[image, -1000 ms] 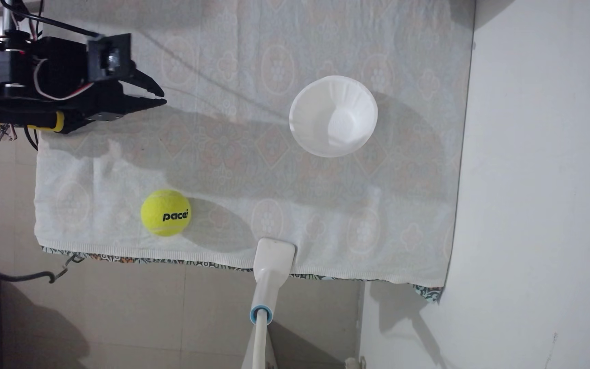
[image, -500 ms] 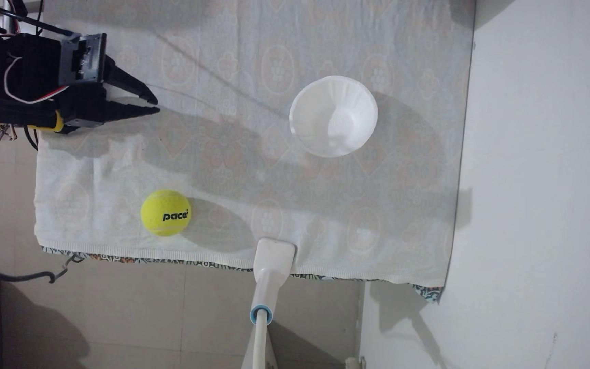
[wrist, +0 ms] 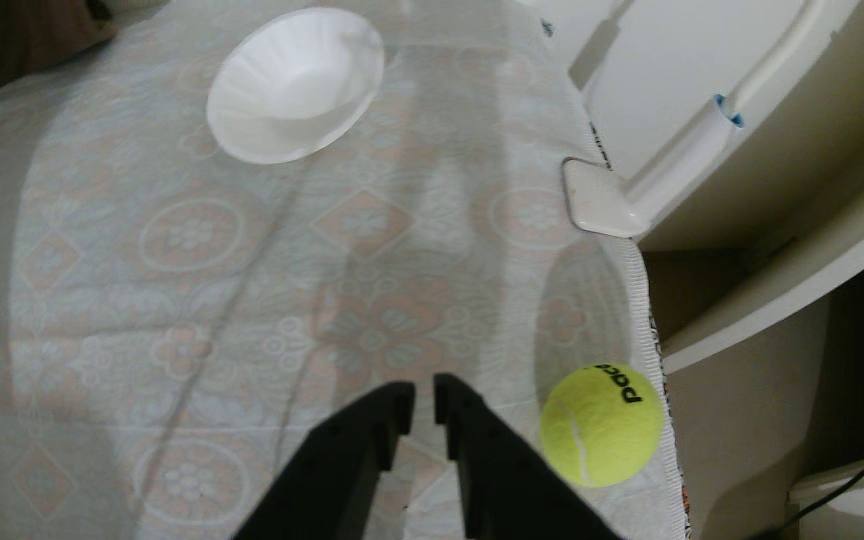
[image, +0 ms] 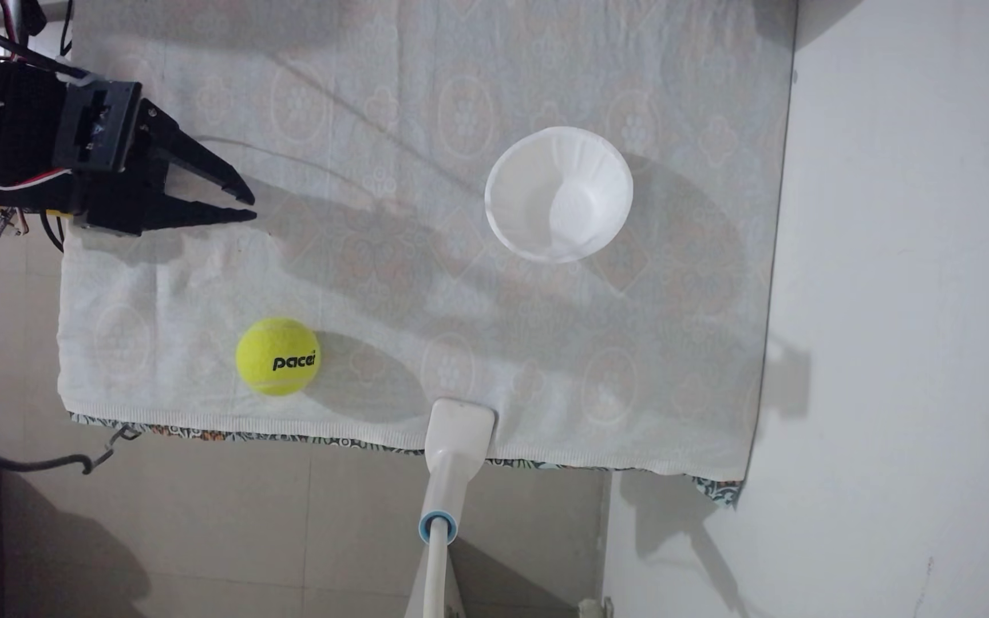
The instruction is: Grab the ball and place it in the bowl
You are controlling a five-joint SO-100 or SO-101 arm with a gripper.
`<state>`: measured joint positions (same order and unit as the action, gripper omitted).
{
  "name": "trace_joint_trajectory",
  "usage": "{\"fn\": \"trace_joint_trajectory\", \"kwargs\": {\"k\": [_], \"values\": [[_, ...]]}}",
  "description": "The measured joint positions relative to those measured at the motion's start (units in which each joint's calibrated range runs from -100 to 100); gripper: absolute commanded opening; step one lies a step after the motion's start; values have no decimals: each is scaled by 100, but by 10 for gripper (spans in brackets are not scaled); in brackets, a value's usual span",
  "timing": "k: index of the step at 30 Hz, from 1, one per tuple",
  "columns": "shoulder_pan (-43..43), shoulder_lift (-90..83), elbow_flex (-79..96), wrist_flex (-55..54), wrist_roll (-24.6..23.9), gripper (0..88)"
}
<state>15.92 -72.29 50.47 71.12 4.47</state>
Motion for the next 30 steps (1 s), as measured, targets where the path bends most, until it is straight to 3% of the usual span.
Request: {"fn": "trace_joint_trajectory", "kwargs": {"k": [16,30], "values": [[745,772,-768,0,49,1],[2005,1776,-1166,-681,147,1]]}}
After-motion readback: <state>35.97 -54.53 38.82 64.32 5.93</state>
